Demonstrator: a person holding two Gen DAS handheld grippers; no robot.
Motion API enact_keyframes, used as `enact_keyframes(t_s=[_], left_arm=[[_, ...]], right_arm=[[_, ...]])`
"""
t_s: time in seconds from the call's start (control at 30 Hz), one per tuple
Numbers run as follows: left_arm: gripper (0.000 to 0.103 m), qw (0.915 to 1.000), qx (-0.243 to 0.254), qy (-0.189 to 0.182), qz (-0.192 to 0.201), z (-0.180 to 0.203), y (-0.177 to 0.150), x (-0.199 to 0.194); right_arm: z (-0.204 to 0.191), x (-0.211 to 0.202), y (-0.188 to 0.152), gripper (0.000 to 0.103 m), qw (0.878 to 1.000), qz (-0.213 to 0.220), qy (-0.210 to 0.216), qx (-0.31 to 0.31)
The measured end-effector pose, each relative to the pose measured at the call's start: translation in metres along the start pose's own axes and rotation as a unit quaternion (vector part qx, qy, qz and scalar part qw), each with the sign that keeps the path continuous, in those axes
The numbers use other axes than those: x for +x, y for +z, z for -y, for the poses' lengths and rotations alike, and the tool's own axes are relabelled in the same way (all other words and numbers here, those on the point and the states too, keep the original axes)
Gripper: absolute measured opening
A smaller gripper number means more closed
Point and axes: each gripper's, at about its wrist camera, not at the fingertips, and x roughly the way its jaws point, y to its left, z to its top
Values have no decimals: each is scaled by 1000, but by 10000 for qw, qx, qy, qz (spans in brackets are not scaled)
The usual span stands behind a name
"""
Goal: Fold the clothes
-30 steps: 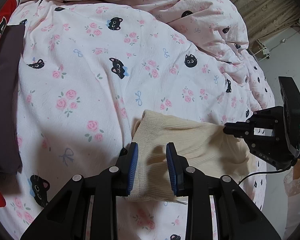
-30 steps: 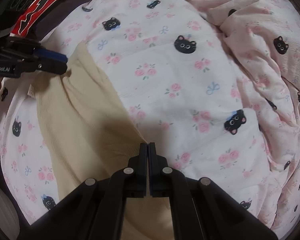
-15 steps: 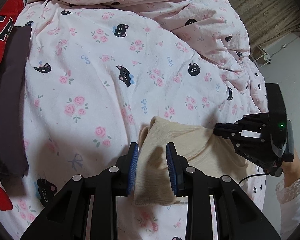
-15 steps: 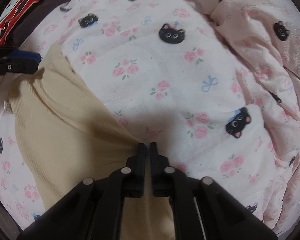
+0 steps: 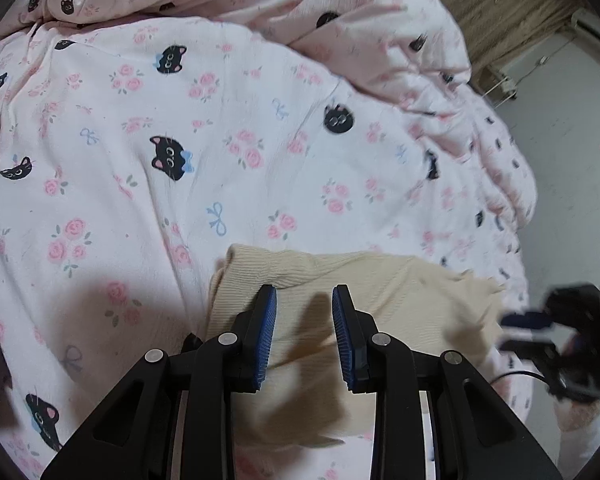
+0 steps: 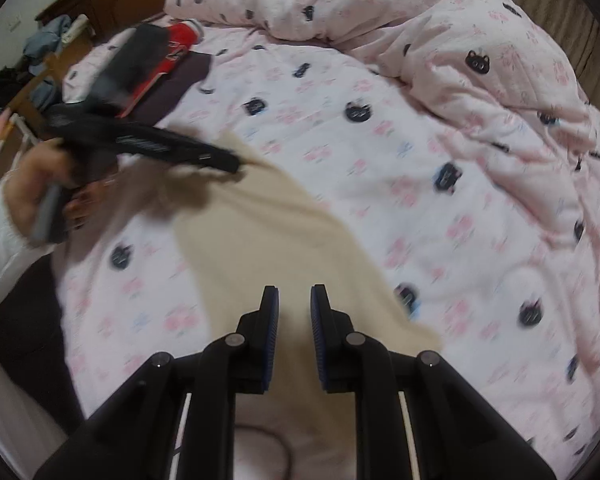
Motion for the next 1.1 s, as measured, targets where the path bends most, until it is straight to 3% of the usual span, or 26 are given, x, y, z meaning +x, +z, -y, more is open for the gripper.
enact_keyframes(t_s=[0.3,0.5,0.7,0.83,1.1], left_arm=[[25,9993,-64,255,253,-2,0,7],[25,9994,-73,222,253,-5,-2,4],[25,9996,-138,152,212,-8,-1,5],[25,9996,-157,136,194,-8,-1,6],[25,9996,-195,113,176,-7,0,7]], right_arm=[[-29,39,-49,18,9955,519,293,734],[-47,58,-77,18,9887,843,407,1168],[-51,66,-65,18,9931,806,177,832],[-54,71,-57,36,9951,781,23,608],[-59,81,-44,33,9973,686,-125,210]])
